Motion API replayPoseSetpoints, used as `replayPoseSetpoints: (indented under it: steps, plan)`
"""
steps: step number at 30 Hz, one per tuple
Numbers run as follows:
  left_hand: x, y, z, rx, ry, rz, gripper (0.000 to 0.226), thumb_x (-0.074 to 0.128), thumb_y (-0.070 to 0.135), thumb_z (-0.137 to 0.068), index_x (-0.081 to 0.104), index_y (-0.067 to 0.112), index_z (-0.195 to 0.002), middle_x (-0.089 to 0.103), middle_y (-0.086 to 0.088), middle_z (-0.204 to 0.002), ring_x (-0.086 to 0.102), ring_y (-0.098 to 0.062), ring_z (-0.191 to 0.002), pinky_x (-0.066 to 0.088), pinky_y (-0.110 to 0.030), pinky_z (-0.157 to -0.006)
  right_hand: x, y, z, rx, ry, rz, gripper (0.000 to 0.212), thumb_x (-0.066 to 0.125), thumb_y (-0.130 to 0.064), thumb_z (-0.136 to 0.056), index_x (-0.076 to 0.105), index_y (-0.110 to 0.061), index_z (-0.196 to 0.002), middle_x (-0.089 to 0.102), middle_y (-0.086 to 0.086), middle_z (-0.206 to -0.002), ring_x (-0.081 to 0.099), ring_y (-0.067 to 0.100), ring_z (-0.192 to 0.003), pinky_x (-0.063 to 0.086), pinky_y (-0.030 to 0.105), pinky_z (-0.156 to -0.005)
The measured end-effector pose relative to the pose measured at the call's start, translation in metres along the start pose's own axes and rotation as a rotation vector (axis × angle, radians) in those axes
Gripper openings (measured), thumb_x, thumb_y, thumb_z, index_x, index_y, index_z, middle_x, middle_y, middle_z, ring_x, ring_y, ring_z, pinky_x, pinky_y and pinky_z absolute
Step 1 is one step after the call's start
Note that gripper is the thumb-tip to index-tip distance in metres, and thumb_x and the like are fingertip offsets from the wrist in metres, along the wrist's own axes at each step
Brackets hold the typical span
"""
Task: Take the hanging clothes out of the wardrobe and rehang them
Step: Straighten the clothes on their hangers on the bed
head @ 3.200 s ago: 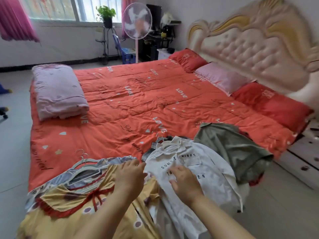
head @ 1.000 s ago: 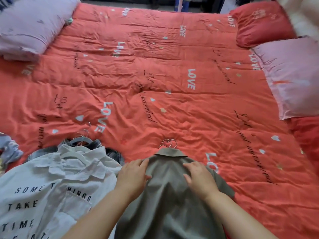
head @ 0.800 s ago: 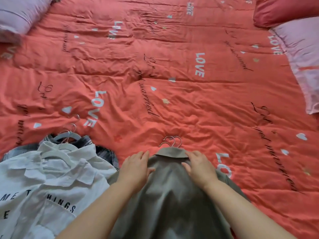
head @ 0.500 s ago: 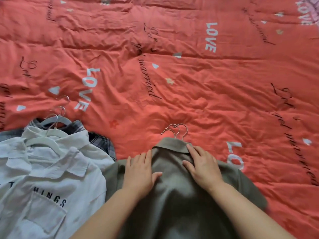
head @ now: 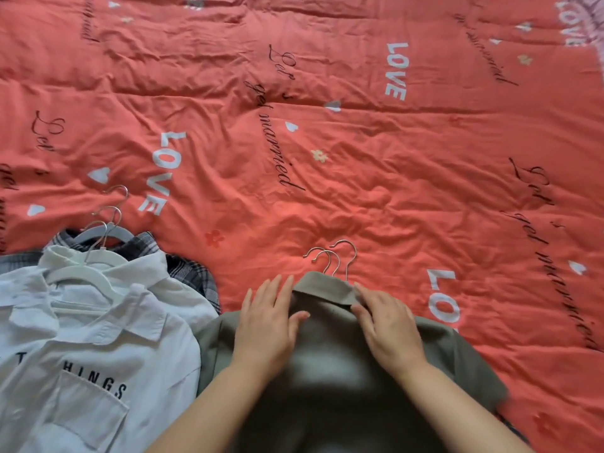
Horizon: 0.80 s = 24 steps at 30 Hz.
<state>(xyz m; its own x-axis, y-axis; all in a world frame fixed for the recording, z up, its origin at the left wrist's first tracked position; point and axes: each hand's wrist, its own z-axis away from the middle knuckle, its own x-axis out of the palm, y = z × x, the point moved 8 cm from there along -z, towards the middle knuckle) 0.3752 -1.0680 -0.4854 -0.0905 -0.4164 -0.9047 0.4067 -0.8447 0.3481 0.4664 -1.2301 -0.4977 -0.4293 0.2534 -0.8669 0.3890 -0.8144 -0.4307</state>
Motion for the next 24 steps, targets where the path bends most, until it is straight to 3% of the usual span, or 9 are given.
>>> replayPoseSetpoints:
  steps: [2,4,7,14,19,21,24]
  plan:
    - [-0.001,0.003,-0.015,-0.033,-0.022,0.03,0.061,0.031,0.049,-0.088,0.038,0.018,-0.141,0.047,-0.005,-0.14,0.044,-0.023,-0.128,0.027,-0.047,-0.108,0.001,0.004,-0.017,0.081,-0.013,-0.044,0.062,0.027,-0.054,-0.084,0.062,-0.016,-0.119,0.066,0.009,-0.107,0.06,0.032,-0.1,0.045,0.044,-0.086]
    - [0.011,-0.002,-0.025,-0.071,-0.089,0.006,0.054,0.03,0.046,-0.096,0.021,0.029,-0.147,0.034,0.004,-0.147,0.03,-0.015,-0.135,0.012,-0.04,-0.113,0.008,0.007,-0.033,0.16,-0.083,-0.065,0.05,0.035,-0.048,-0.09,0.062,-0.013,-0.114,0.064,0.011,-0.109,0.057,0.032,-0.106,0.044,0.043,-0.089]
    - [0.028,-0.005,-0.019,-0.078,-0.137,-0.003,0.05,0.03,0.047,-0.097,0.021,0.036,-0.145,0.036,0.008,-0.143,0.032,-0.014,-0.132,0.016,-0.037,-0.111,0.025,0.001,-0.044,0.215,-0.197,-0.006,0.037,0.054,-0.039,-0.09,0.058,-0.015,-0.117,0.061,0.011,-0.113,0.052,0.031,-0.111,0.041,0.038,-0.091]
    - [0.043,-0.008,0.009,-0.07,-0.218,0.049,0.052,0.038,0.047,-0.094,0.022,0.041,-0.143,0.026,0.008,-0.148,0.022,-0.012,-0.137,0.009,-0.041,-0.114,0.035,0.003,-0.036,0.22,-0.309,0.034,0.056,0.065,-0.048,-0.079,0.051,-0.015,-0.123,0.054,0.009,-0.12,0.049,0.026,-0.115,0.036,0.032,-0.092]
    - [0.043,-0.008,0.01,-0.065,-0.213,0.091,0.047,0.032,0.046,-0.097,0.026,0.038,-0.143,0.027,0.008,-0.148,0.02,-0.011,-0.137,0.008,-0.042,-0.114,0.033,-0.001,-0.031,0.206,-0.374,-0.036,0.063,0.071,-0.044,-0.075,0.044,-0.017,-0.126,0.051,0.008,-0.119,0.048,0.024,-0.115,0.038,0.03,-0.088]
    - [0.042,-0.01,0.009,-0.081,-0.197,0.145,0.048,0.025,0.05,-0.095,0.036,0.037,-0.139,0.038,0.008,-0.143,0.03,-0.013,-0.133,0.017,-0.042,-0.112,0.032,-0.002,-0.026,0.195,-0.35,-0.04,0.064,0.072,-0.041,-0.073,0.043,-0.018,-0.124,0.053,0.007,-0.118,0.049,0.024,-0.114,0.039,0.032,-0.087]
    - [0.03,-0.013,0.005,-0.103,-0.085,0.187,0.06,0.02,0.057,-0.084,0.047,0.034,-0.133,0.058,0.007,-0.122,0.051,-0.021,-0.115,0.034,-0.036,-0.096,0.028,-0.002,-0.016,0.176,-0.271,-0.062,0.064,0.072,-0.039,-0.073,0.041,-0.021,-0.126,0.052,0.002,-0.12,0.047,0.021,-0.117,0.039,0.035,-0.091]
